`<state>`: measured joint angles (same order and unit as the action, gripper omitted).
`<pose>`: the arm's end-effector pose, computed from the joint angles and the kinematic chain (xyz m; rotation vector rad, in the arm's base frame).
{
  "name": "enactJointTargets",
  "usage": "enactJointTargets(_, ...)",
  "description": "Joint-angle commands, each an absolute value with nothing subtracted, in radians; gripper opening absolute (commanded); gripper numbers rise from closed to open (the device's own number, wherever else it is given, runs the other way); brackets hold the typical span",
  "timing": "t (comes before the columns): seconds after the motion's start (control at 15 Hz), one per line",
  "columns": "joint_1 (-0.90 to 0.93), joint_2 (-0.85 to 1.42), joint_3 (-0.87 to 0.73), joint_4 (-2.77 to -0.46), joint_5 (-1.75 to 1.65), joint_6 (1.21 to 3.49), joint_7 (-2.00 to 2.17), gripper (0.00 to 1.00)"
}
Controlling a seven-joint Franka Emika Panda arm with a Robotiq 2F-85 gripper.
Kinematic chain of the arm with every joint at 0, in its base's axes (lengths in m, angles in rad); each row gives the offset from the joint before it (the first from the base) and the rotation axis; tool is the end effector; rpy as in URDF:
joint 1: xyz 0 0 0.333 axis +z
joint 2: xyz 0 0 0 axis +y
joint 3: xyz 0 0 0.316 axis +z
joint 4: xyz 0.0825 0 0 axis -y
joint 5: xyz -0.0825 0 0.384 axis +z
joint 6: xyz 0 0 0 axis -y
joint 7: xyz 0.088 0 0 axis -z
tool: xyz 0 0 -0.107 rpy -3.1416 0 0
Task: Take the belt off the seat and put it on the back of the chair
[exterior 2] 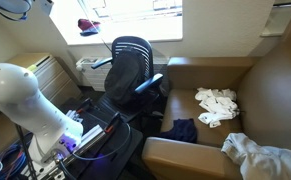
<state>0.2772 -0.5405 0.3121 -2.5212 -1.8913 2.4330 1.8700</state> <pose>0.3497 0.2418 0.5038 2.0367 0.2100 1.9268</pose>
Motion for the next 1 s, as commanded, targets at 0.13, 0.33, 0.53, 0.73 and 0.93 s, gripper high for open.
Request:
enactJointTargets(0.13,0.294,-0.245,0.308,-2.188,-2.150,2.169,1.795,0.01)
enactJointTargets(0.33,0.269,-0.125,0.273,-2.101,-2.293,2.079,1.759,0.01)
enactJointTargets(0.53,0.216,-0.066,0.195,-2.069,-2.380,2.097,1.745,0.01)
enactJointTargets(0.73,0.140,-0.050,0.105,-2.071,-2.406,2.153,1.737,0.01)
enactJointTargets(0.93,0.078,-0.025,0.035,-2.062,-2.356,2.258,1.732,0.01)
